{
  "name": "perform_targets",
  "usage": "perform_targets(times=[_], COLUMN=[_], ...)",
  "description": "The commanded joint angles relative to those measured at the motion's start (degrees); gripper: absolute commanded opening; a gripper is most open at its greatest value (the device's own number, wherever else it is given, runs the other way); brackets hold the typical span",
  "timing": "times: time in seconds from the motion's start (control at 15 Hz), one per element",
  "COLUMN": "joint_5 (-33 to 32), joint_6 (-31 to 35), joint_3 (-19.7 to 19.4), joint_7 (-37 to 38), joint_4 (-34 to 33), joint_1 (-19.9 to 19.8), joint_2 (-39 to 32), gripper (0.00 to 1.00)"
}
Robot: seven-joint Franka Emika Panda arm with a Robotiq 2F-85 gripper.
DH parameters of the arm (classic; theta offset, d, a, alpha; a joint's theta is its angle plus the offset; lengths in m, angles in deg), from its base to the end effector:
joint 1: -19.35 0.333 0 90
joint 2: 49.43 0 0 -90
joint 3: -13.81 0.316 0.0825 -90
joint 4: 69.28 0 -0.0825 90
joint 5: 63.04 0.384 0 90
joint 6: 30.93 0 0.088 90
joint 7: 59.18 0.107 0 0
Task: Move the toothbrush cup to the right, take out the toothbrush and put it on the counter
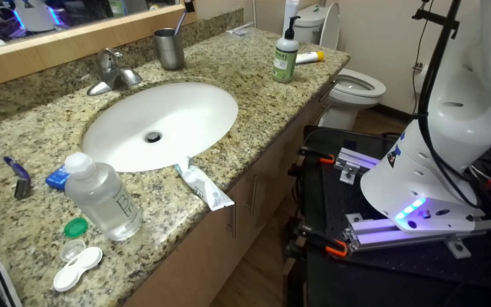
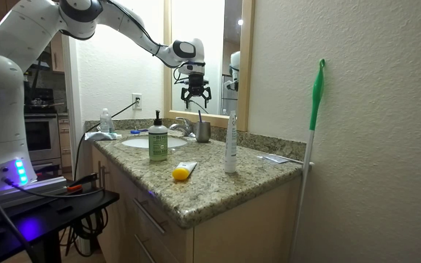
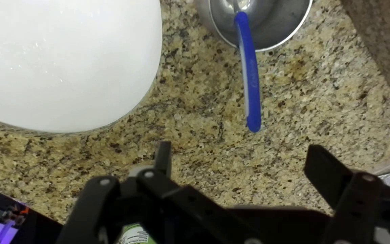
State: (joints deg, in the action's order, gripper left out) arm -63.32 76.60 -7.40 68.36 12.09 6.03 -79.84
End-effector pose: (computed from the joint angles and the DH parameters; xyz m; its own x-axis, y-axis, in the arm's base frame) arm 0.5984 -0.3562 0.4045 -0.9247 -0.3380 0.1754 -0.3556 0.9312 -0.0798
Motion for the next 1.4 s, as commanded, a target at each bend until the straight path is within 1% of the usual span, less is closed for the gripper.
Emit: perform_targets(times=[0.0, 0.2, 0.4, 0.53, 0.67, 0.73, 1.07, 1.13, 1.2, 1.33], joint_5=[-0.6, -0.5, -0.4, -0.2, -1.4, -0.8, -1.0, -1.0, -0.8, -0.5], joint_6=[-0.3, -0.3, 0.6, 2.1, 4.4, 2.4, 3.4, 3.2, 2.8, 2.2], joint_3=[1.2, 1.2, 1.5, 2.1, 2.3, 2.2, 2.4, 2.3, 2.4, 2.4], joint_7=[0.3, 0.3, 0.4, -0.8, -0.5, 0.0, 0.0, 0.0, 0.1, 0.1], joint_4=[-0.4, -0.4, -1.6, -1.5, -1.4, -0.6, -0.9, -1.0, -1.1, -1.2], joint_1=[-1.3, -1.4, -1.6, -1.4, -0.6, -1.0, -0.5, -0.5, -0.7, -0.8], joint_2=[-0.4, -0.8, -2.8, -3.3, -3.8, -2.9, -3.5, -3.5, -3.5, -3.5], gripper=[1.00, 1.00, 1.00, 1.00, 1.00, 1.00, 1.00, 0.75, 0.72, 0.58])
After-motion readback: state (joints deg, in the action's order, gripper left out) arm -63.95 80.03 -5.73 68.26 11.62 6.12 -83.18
